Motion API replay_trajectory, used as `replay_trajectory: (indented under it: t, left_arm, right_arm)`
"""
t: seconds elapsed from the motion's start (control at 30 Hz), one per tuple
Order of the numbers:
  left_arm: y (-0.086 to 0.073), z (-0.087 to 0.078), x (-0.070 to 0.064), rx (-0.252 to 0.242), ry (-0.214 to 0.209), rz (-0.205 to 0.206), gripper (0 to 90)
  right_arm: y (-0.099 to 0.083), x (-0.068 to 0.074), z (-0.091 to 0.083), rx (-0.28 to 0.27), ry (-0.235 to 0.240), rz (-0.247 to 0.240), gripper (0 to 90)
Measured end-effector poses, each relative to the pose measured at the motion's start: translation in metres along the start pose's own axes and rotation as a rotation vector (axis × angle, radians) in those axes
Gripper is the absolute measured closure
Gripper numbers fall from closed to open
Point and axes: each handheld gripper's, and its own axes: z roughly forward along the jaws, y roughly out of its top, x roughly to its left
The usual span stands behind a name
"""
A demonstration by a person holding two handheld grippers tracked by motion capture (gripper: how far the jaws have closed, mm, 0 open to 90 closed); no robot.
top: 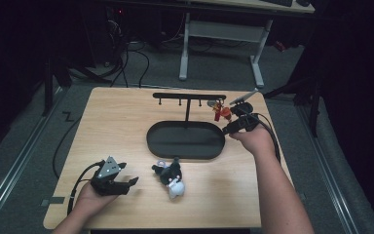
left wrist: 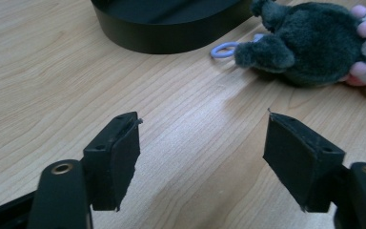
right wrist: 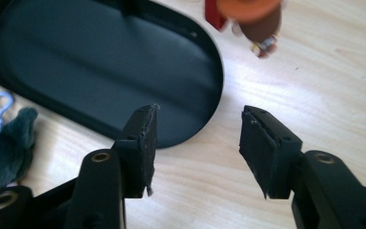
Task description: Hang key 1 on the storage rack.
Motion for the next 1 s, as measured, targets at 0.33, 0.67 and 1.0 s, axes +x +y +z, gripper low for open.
replay_trajectory:
  t: [0.33, 0.67, 1.0]
  left_arm:
    - [0.001, 0.003, -0.008, 0.016, -0.001, 0.013, 36.9]
    - [0.001, 0.006, -0.015, 0.025, 0.011, 0.028, 36.8]
    - [0.004, 0.006, -0.016, 0.015, -0.009, 0.010, 38.1]
  right_arm:
    - [-0.073, 0.012, 0.015, -0.153, -0.053, -0.034, 44.7]
    - [-0.151, 0.024, 0.048, -0.285, -0.046, -0.043, 44.8]
    - [-0.210, 0.033, 0.040, -0.470, -0.041, -0.021, 45.0]
